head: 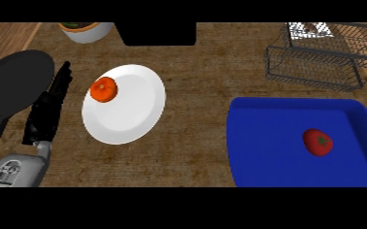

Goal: Pick the tomato from the tray and place it in the tiered basket

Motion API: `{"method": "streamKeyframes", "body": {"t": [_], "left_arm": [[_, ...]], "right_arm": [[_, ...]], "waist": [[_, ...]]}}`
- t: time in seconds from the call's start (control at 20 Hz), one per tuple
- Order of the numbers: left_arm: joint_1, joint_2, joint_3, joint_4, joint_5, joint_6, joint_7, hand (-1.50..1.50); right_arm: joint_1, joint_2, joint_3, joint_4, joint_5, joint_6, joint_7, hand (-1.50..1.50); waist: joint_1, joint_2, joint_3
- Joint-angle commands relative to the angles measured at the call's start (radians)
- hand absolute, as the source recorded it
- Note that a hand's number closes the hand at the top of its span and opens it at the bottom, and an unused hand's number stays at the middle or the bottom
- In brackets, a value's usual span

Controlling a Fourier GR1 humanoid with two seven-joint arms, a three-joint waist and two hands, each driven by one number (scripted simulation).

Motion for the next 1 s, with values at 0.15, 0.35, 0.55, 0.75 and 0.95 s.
{"method": "streamKeyframes", "body": {"t": [0.15,0.35,0.55,0.75,0.95], "left_arm": [[-0.018,0.002,0.017,-0.018,-0.004,-0.019,0.017,0.0],[0.042,-0.005,0.04,-0.034,-0.007,-0.048,-0.004,0.0],[-0.014,-0.042,0.031,0.034,-0.049,-0.042,-0.018,0.0],[0.061,-0.014,0.073,-0.038,-0.025,-0.088,-0.034,0.0],[0.007,-0.077,0.029,-0.059,-0.087,-0.039,0.07,0.0]], "right_arm": [[-0.053,-0.174,0.07,-0.129,0.023,0.138,0.261,-1.5],[-0.162,-0.124,0.111,-0.124,0.055,0.117,0.409,-1.5],[-0.314,-0.09,0.198,-0.008,0.094,0.154,0.5,-1.5],[-0.337,-0.045,0.233,-0.054,0.099,0.181,0.62,-1.5],[-0.294,0.019,0.285,-0.052,0.207,0.168,0.605,-1.5]], "waist": [[0.015,0.001,0.0],[0.018,0.001,0.002],[0.022,0.004,0.002],[0.019,0.001,0.002],[0.011,0.0,0.002]]}}
